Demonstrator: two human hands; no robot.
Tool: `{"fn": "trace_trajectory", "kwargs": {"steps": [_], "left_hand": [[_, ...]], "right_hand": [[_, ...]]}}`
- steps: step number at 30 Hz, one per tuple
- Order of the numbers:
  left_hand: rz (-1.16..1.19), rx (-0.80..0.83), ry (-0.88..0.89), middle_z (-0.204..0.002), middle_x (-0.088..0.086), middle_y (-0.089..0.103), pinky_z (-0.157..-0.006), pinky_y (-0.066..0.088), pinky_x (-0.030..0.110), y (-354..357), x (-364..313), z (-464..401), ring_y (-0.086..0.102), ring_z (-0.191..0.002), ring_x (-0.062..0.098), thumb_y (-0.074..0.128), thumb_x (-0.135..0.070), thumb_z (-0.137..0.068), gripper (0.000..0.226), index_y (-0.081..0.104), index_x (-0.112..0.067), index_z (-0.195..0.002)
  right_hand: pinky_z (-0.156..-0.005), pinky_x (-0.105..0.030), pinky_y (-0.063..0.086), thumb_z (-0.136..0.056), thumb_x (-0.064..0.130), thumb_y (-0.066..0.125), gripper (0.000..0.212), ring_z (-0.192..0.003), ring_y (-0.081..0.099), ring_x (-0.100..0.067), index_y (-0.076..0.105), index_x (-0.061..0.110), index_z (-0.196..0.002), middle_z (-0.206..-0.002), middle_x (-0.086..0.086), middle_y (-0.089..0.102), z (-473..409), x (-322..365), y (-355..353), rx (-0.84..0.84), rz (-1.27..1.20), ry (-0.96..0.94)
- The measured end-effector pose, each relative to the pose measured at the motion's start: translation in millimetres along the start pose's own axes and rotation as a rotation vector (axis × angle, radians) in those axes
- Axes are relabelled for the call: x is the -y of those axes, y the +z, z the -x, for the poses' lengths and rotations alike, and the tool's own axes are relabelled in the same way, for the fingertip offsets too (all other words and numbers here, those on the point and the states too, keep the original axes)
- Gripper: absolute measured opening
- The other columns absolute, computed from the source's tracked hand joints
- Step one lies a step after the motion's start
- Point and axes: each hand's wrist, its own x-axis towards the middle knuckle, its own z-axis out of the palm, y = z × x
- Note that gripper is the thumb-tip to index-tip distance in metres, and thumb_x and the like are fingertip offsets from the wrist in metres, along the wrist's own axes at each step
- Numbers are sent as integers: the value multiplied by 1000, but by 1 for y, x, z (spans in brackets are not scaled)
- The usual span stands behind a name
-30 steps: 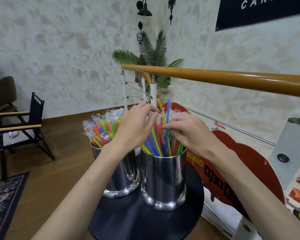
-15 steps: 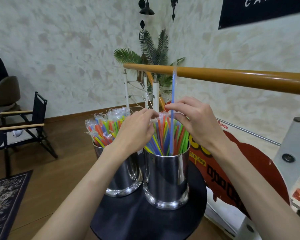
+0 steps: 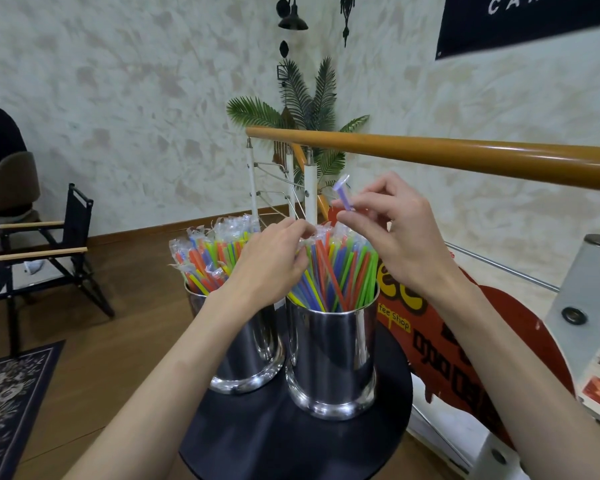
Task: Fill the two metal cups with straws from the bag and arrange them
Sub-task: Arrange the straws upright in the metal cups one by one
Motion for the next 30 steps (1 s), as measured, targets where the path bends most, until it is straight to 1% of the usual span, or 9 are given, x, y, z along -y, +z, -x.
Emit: {"fn": "trace_trajectory", "kwargs": {"steps": [3, 9, 11, 14, 17, 20, 23, 27, 30], "left_hand": [[3, 3, -3, -133, -4, 60, -99, 49, 44, -1, -1, 0, 57, -121, 17, 54, -18, -99, 35, 56, -20, -134], [5, 10, 8, -131, -4, 60, -98, 49, 42, -1, -2, 1, 57, -118, 16, 53, -18, -100, 33, 56, -20, -133], [8, 4, 13, -129, -3, 61, -96, 51, 42, 0, -1, 1, 59, -115, 16, 52, -17, -101, 30, 58, -20, -130], [8, -2, 24, -128, -4, 62, -94, 51, 42, 1, 1, 1, 59, -113, 16, 49, -17, -102, 29, 58, -20, -130], [52, -27, 33, -129, -3, 62, -95, 50, 44, 2, 2, 0, 61, -115, 18, 49, -19, -102, 28, 58, -19, -129], [153, -107, 4, -127, -3, 65, -96, 49, 46, 2, -2, -2, 61, -115, 20, 42, -33, -104, 33, 59, -19, -128], [269, -216, 1, -119, -9, 66, -95, 49, 42, 1, -9, -2, 62, -111, 13, 39, -50, -100, 47, 55, -22, -134], [270, -305, 25, -100, -11, 70, -85, 55, 36, 1, -12, -3, 65, -92, 6, 62, -27, -97, 26, 63, -21, -123], [213, -240, 25, -94, -10, 72, -82, 56, 36, 1, -13, -2, 66, -86, 6, 66, -18, -94, 17, 71, -21, -110]], "right_hand": [[-65, -16, 41, -93, 17, 73, 9, -74, 55, -9, 77, 15, -101, -86, 4, 57, 0, 7, -2, 6, -25, 15], [-66, -23, 49, -97, 16, 68, 12, -74, 59, -14, 73, 8, -104, -89, -3, 66, -2, 27, -10, -210, -1, -46], [-65, -25, 51, -97, 16, 68, 7, -73, 60, -14, 70, 10, -101, -84, -3, 67, -2, 31, -10, -202, -60, 1], [-61, -27, 51, -93, 19, 73, 12, -66, 61, -8, 61, 18, -97, -73, 4, 65, 1, 27, -1, -7, -83, 205], [-65, -29, 52, -85, 27, 80, 28, -64, 64, -2, 52, 28, -85, -69, 7, 67, 9, 18, 11, 285, 73, 369], [-66, -35, 54, -79, 35, 85, 34, -69, 67, -10, 52, 27, -77, -71, 4, 69, 16, 16, 21, 456, 207, 428], [-68, -37, 54, -76, 42, 86, 38, -76, 67, -18, 52, 24, -72, -73, 3, 69, 18, 16, 28, 560, 317, 459], [-75, -39, 58, -76, 43, 87, 29, -74, 70, -13, 67, 22, -71, -73, 2, 73, 18, 18, 24, 658, 250, 450], [-66, -25, 56, -80, 46, 82, 25, -65, 67, 0, 76, 21, -78, -70, 6, 73, 14, 19, 7, 577, 171, 454]]}}
